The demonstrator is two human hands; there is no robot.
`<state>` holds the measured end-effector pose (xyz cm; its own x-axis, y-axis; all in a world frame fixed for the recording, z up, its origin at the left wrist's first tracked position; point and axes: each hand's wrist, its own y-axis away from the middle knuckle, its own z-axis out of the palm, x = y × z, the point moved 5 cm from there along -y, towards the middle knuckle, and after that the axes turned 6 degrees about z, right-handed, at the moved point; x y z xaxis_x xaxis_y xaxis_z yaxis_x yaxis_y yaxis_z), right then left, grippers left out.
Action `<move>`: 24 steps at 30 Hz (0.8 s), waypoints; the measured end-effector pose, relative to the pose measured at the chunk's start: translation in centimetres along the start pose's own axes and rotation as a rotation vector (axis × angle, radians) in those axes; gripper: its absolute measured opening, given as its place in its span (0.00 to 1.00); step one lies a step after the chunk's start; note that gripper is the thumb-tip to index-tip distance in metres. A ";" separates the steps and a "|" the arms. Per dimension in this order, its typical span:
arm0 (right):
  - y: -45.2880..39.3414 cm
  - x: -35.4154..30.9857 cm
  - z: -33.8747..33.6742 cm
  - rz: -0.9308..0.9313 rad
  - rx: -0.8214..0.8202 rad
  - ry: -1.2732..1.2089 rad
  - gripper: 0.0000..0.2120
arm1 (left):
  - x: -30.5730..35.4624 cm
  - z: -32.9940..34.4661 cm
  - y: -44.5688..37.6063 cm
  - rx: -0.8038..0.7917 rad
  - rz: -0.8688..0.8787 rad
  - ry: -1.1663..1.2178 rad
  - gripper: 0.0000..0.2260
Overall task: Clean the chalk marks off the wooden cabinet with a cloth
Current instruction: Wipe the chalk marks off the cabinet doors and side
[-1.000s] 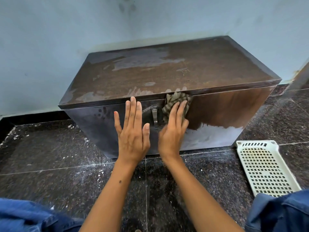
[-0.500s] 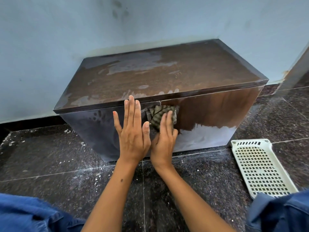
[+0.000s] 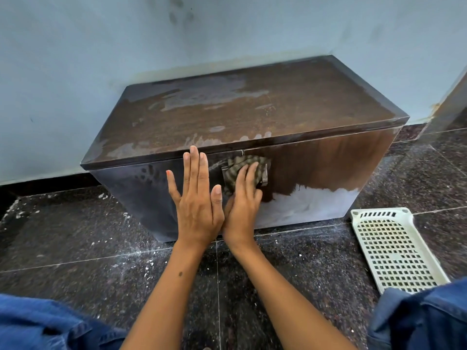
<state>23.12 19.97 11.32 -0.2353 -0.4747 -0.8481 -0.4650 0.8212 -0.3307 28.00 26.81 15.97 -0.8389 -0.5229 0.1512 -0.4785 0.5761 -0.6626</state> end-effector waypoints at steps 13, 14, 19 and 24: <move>2.7 15.9 -2.4 1.240 0.316 -0.540 0.15 | 3.0 1.2 0.2 -0.153 0.136 0.042 0.26; 2.3 16.2 -2.9 1.331 0.400 -0.694 0.16 | 3.2 1.6 0.3 -0.174 0.151 0.044 0.26; -1.4 10.6 -3.1 1.138 0.504 -0.976 0.21 | 3.7 2.9 0.7 -0.244 0.224 0.032 0.26; -0.9 7.8 1.2 1.038 0.274 -0.961 0.22 | 3.6 3.4 0.6 -0.273 0.239 0.031 0.26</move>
<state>22.78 15.89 4.52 0.3474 0.6669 -0.6592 -0.2424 0.7430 0.6239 25.55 23.13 13.58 -0.9408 -0.3365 0.0404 -0.3162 0.8284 -0.4624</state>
